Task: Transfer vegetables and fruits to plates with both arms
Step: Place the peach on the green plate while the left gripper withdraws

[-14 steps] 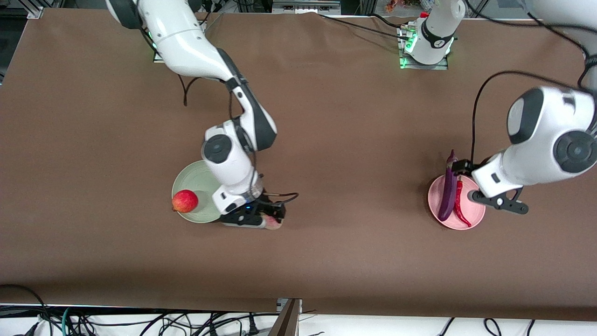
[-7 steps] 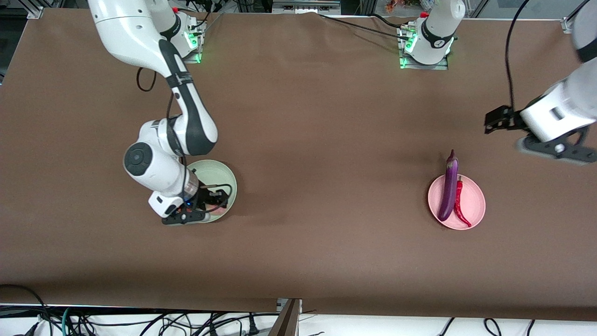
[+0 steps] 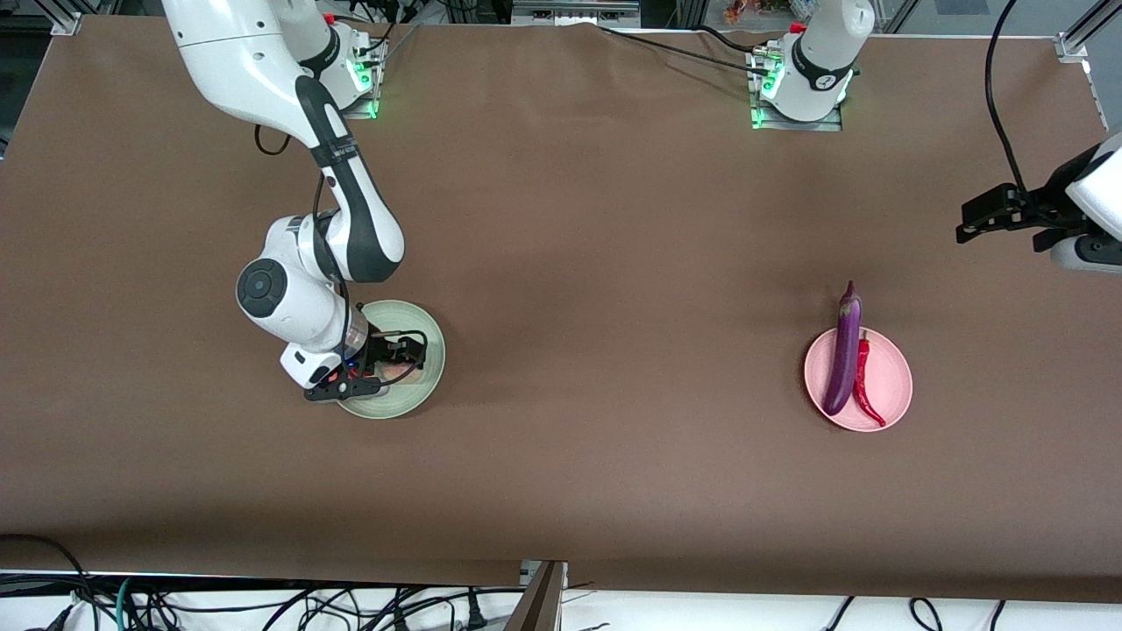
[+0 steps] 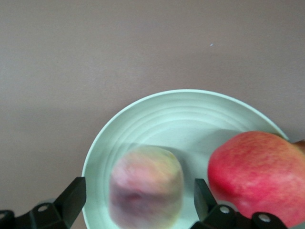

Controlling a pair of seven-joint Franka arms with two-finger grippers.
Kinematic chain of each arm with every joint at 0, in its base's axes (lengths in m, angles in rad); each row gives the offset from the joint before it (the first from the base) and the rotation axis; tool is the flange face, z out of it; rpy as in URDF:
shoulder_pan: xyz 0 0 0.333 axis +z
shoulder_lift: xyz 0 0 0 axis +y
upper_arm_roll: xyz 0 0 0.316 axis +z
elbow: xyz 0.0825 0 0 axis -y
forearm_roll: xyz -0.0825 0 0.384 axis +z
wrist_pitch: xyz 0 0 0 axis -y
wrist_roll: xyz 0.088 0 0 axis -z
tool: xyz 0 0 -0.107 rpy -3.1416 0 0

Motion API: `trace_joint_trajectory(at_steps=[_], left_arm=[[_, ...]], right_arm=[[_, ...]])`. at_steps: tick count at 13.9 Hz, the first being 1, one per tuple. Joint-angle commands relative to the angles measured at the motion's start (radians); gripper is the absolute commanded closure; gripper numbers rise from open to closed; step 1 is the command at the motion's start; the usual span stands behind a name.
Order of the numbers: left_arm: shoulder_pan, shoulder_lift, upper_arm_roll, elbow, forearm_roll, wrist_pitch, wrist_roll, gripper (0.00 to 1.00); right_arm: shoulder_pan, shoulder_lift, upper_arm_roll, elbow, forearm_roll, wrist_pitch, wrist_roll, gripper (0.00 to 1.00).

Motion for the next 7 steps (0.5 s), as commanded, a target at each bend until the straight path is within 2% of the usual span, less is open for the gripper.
trace_joint_trajectory(at_steps=[1,5,7], left_arm=[[-0.015,-0.024,-0.009,-0.008,0.012,-0.012,-0.012,0.00],[-0.012,-0.024,-0.007,-0.007,0.010,-0.023,-0.011,0.00],[-0.013,-0.024,-0.007,-0.007,0.011,-0.023,-0.011,0.00]], right_arm=[[-0.052,-0.039,0.008,-0.017,0.021,-0.020,-0.028,0.00],[-0.050,-0.161,-0.007,-0.014,0.013,-0.185,0.020,0.00],[-0.049,-0.272,-0.067,-0.014,-0.032,-0.329,0.018,0.00]])
